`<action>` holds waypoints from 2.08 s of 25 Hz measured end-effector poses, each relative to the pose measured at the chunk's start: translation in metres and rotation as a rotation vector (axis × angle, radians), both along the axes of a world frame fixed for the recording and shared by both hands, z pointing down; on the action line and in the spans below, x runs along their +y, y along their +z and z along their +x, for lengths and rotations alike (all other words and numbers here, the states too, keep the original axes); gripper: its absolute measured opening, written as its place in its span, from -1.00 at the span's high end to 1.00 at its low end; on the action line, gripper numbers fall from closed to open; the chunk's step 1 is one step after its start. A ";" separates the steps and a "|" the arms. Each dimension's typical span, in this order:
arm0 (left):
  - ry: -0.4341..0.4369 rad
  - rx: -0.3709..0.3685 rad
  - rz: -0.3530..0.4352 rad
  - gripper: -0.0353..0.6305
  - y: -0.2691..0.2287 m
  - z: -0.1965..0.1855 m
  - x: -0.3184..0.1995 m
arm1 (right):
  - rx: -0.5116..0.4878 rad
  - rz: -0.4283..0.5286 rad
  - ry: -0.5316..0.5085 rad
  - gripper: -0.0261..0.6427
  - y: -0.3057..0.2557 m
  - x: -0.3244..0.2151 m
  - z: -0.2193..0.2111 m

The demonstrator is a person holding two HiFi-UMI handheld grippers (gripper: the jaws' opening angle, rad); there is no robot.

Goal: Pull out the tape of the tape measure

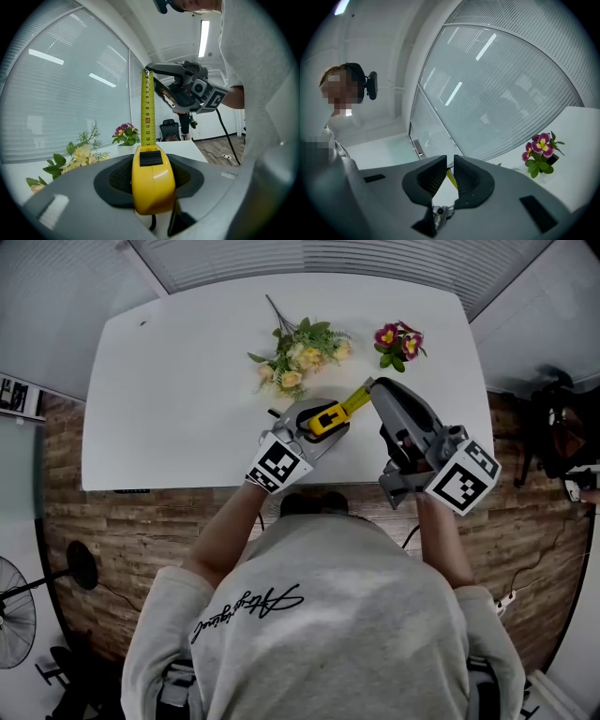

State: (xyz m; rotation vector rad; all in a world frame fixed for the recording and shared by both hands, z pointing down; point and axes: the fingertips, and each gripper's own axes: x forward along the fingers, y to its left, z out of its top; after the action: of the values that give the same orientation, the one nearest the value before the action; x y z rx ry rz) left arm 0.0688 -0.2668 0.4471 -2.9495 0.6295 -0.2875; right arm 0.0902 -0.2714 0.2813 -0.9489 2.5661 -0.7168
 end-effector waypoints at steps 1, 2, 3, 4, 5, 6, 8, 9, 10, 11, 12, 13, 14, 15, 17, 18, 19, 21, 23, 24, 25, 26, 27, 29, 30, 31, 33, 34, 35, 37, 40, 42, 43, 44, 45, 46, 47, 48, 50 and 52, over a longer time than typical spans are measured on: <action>0.002 0.000 -0.002 0.38 0.000 0.000 0.000 | 0.005 -0.004 0.002 0.78 0.002 -0.001 0.000; 0.004 0.000 -0.004 0.38 0.000 0.000 0.000 | 0.011 -0.010 0.003 0.78 0.005 -0.001 -0.001; 0.004 0.001 -0.005 0.38 0.000 0.000 0.000 | 0.016 -0.018 0.003 0.78 0.009 -0.001 -0.001; 0.005 0.001 -0.006 0.38 0.000 0.000 0.001 | 0.019 -0.025 0.003 0.78 0.012 -0.001 -0.002; 0.005 0.002 -0.006 0.38 0.000 0.000 0.001 | 0.020 -0.031 0.003 0.78 0.015 -0.001 -0.002; 0.007 0.002 -0.006 0.38 0.000 0.000 0.001 | 0.019 -0.036 0.004 0.79 0.017 -0.001 -0.002; 0.007 0.001 -0.006 0.38 0.000 0.001 0.002 | 0.018 -0.047 0.005 0.79 0.021 -0.001 -0.002; 0.007 0.000 -0.006 0.38 0.000 0.001 0.002 | 0.020 -0.051 0.004 0.79 0.023 -0.001 -0.002; 0.007 0.000 -0.005 0.38 0.000 0.001 0.002 | 0.026 -0.055 0.003 0.79 0.026 -0.001 -0.003; 0.007 0.000 -0.006 0.38 0.000 0.001 0.002 | 0.034 -0.059 0.004 0.79 0.029 -0.001 -0.003; 0.008 -0.001 -0.007 0.38 0.000 0.001 0.002 | 0.040 -0.062 0.004 0.79 0.032 -0.002 -0.004; 0.009 -0.003 -0.009 0.38 0.001 0.001 0.002 | 0.043 -0.066 0.005 0.79 0.036 -0.002 -0.004; 0.010 -0.005 -0.012 0.38 0.001 0.001 0.002 | 0.045 -0.070 0.006 0.79 0.039 -0.003 -0.004; 0.011 -0.006 -0.016 0.38 0.001 0.001 0.002 | 0.046 -0.076 0.006 0.79 0.042 -0.003 -0.004; 0.012 -0.005 -0.022 0.38 0.002 0.001 0.003 | 0.049 -0.087 0.005 0.79 0.047 -0.003 -0.004; 0.012 -0.005 -0.023 0.38 0.001 0.001 0.003 | 0.051 -0.092 0.003 0.79 0.050 -0.003 -0.005; 0.011 -0.005 -0.023 0.38 0.001 0.001 0.003 | 0.050 -0.097 0.002 0.79 0.053 -0.003 -0.006; 0.009 -0.005 -0.024 0.38 0.002 0.000 0.002 | 0.045 -0.110 0.000 0.79 0.060 -0.005 -0.007; 0.007 -0.005 -0.026 0.38 0.003 0.000 0.001 | 0.048 -0.124 -0.002 0.79 0.067 -0.006 -0.007; 0.007 -0.005 -0.027 0.38 0.003 0.000 0.001 | 0.051 -0.131 -0.004 0.79 0.071 -0.007 -0.007; 0.006 -0.005 -0.027 0.38 0.004 0.000 0.001 | 0.053 -0.139 -0.005 0.80 0.074 -0.008 -0.008; 0.006 -0.005 -0.028 0.38 0.004 0.000 0.001 | 0.056 -0.145 -0.006 0.80 0.077 -0.008 -0.009; 0.006 -0.004 -0.028 0.38 0.004 0.000 0.001 | 0.057 -0.151 -0.006 0.80 0.080 -0.008 -0.009; 0.005 -0.004 -0.029 0.38 0.003 0.000 0.001 | 0.054 -0.160 -0.005 0.80 0.083 -0.008 -0.009; 0.004 -0.004 -0.030 0.38 0.003 0.000 0.001 | 0.051 -0.164 -0.005 0.80 0.085 -0.008 -0.009; 0.003 -0.003 -0.031 0.38 0.003 0.000 0.001 | 0.051 -0.166 -0.004 0.80 0.086 -0.008 -0.009; 0.002 -0.002 -0.031 0.38 0.003 -0.001 0.001 | 0.056 -0.171 -0.004 0.80 0.089 -0.009 -0.010; 0.001 -0.002 -0.032 0.38 0.003 -0.001 0.001 | 0.056 -0.174 -0.004 0.80 0.091 -0.009 -0.011; 0.001 -0.002 -0.032 0.38 0.003 -0.001 0.001 | 0.053 -0.177 -0.004 0.80 0.093 -0.009 -0.011; 0.001 -0.004 -0.033 0.38 0.004 -0.001 0.001 | 0.043 -0.181 -0.005 0.80 0.095 -0.010 -0.010; 0.001 -0.002 -0.037 0.38 0.004 -0.001 0.000 | 0.058 -0.185 -0.004 0.80 0.100 -0.011 -0.011; 0.001 0.000 -0.037 0.38 0.004 -0.001 0.000 | 0.077 -0.196 -0.001 0.80 0.106 -0.011 -0.012; 0.002 0.000 -0.036 0.38 0.004 -0.001 0.000 | 0.076 -0.203 0.001 0.80 0.109 -0.011 -0.012; 0.002 0.000 -0.036 0.38 0.004 -0.001 0.001 | 0.069 -0.209 0.003 0.80 0.112 -0.011 -0.012; 0.003 -0.001 -0.036 0.38 0.004 -0.001 0.001 | 0.062 -0.211 0.004 0.80 0.113 -0.011 -0.011; 0.004 -0.001 -0.036 0.38 0.004 -0.001 0.001 | 0.059 -0.212 0.004 0.80 0.114 -0.011 -0.011; 0.004 0.000 -0.037 0.38 0.004 0.000 0.001 | 0.062 -0.212 0.005 0.80 0.116 -0.011 -0.011; 0.004 0.001 -0.040 0.38 0.003 0.000 0.001 | 0.068 -0.213 0.006 0.80 0.117 -0.011 -0.012; 0.003 0.005 -0.044 0.38 0.003 0.000 0.001 | 0.076 -0.219 0.008 0.80 0.120 -0.012 -0.012; 0.003 0.008 -0.047 0.38 0.003 -0.001 0.000 | 0.081 -0.222 0.009 0.80 0.122 -0.012 -0.013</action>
State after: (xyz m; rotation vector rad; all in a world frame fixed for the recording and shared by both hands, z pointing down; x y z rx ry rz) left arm 0.0681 -0.2663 0.4500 -2.9974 0.6275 -0.2950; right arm 0.0776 -0.2835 0.4032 -1.0761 2.5884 -0.9964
